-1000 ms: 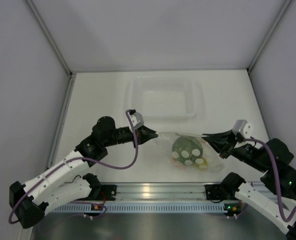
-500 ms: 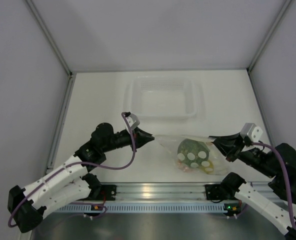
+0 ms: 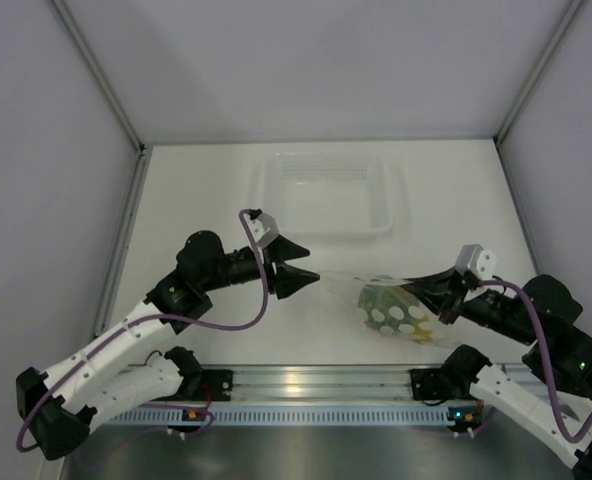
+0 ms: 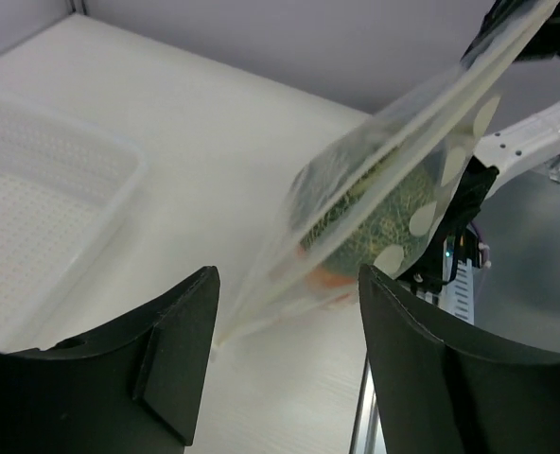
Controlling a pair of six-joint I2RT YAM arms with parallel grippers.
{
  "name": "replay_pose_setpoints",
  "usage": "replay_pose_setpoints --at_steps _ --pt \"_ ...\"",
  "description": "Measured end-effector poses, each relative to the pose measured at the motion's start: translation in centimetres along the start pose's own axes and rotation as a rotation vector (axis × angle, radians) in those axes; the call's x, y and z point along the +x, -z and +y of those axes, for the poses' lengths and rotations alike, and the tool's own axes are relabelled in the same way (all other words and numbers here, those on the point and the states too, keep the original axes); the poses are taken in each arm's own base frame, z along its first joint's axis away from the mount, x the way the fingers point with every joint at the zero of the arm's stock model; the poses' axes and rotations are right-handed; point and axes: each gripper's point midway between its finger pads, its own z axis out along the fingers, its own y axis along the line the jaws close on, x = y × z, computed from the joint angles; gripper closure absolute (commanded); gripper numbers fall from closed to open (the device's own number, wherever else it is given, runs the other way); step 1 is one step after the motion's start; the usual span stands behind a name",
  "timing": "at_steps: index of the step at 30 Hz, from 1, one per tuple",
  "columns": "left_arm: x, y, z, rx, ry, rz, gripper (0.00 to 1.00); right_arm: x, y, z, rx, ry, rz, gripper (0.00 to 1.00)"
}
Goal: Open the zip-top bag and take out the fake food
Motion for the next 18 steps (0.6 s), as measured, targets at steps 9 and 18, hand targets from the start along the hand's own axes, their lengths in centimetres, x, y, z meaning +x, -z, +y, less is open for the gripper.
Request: replay_pose_setpoints --at_steps 9,18 --pt "-1.3 -2.5 -1.1 0.127 -0.06 -0.01 0.39 0.6 -0.8 1.0 -0.071 -0.012 0.029 1.0" --pt "0.1 -3.5 -2.5 0.242 -0.062 0.022 0.41 0.7 -1.0 1.6 -0.109 -0.017 0.036 1.0"
